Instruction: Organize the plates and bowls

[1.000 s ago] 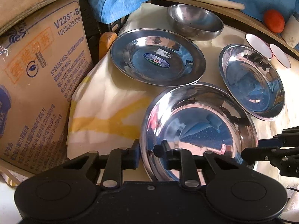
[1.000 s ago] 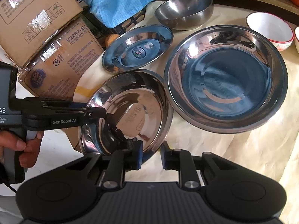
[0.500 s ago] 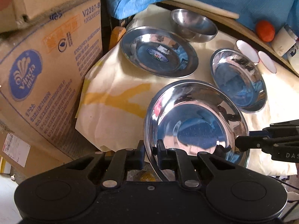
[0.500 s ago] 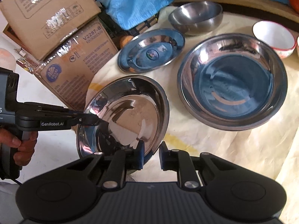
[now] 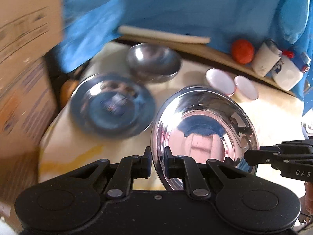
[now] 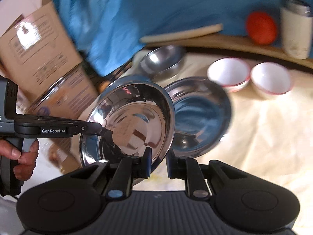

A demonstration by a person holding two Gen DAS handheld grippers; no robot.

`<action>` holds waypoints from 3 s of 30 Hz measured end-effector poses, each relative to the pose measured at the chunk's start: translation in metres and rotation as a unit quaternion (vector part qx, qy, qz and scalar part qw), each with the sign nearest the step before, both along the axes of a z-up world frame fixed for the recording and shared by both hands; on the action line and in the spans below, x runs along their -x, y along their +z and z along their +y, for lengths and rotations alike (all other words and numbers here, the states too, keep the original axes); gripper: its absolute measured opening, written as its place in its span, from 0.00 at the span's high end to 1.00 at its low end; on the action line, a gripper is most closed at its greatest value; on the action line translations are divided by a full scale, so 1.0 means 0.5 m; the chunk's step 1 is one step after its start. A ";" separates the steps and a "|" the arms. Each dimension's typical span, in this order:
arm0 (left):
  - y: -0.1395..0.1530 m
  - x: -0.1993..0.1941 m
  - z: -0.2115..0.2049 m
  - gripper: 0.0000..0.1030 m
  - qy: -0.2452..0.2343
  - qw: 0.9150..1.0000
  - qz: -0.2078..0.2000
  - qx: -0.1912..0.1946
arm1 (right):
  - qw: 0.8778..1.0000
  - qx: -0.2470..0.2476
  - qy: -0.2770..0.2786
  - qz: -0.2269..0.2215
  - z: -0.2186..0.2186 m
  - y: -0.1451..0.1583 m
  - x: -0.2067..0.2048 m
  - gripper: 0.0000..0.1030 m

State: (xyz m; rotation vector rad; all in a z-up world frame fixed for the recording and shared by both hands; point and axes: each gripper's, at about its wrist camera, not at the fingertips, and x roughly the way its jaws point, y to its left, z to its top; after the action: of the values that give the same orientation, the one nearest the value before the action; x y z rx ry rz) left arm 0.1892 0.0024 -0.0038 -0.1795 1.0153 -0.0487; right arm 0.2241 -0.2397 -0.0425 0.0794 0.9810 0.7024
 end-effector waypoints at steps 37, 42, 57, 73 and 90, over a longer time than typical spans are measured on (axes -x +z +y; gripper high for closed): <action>-0.068 -0.201 -0.101 0.81 -0.054 0.996 0.027 -0.060 | 0.996 0.070 -0.049 0.007 -0.002 -0.054 -0.118 0.81; -0.076 -0.202 -0.101 0.81 -0.055 0.995 0.040 -0.067 | 0.996 0.083 -0.040 0.004 0.007 -0.054 -0.114 0.80; -0.087 -0.191 -0.101 0.82 -0.053 0.995 0.037 -0.070 | 0.993 0.111 -0.024 -0.021 0.020 -0.053 -0.102 0.62; -0.049 -0.130 -0.082 0.70 -0.028 0.998 0.005 -0.051 | 0.994 0.100 -0.022 -0.048 0.022 -0.027 -0.069 0.23; -0.023 -0.014 -0.012 0.09 0.053 0.997 -0.038 -0.050 | 0.991 0.092 -0.012 -0.098 0.033 0.009 -0.011 0.00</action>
State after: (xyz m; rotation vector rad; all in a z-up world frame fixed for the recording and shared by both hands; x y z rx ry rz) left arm 0.1962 -0.0034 -0.0155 -0.1379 0.9287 0.0914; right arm 0.2296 -0.2232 -0.0382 -0.1374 0.8512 0.5824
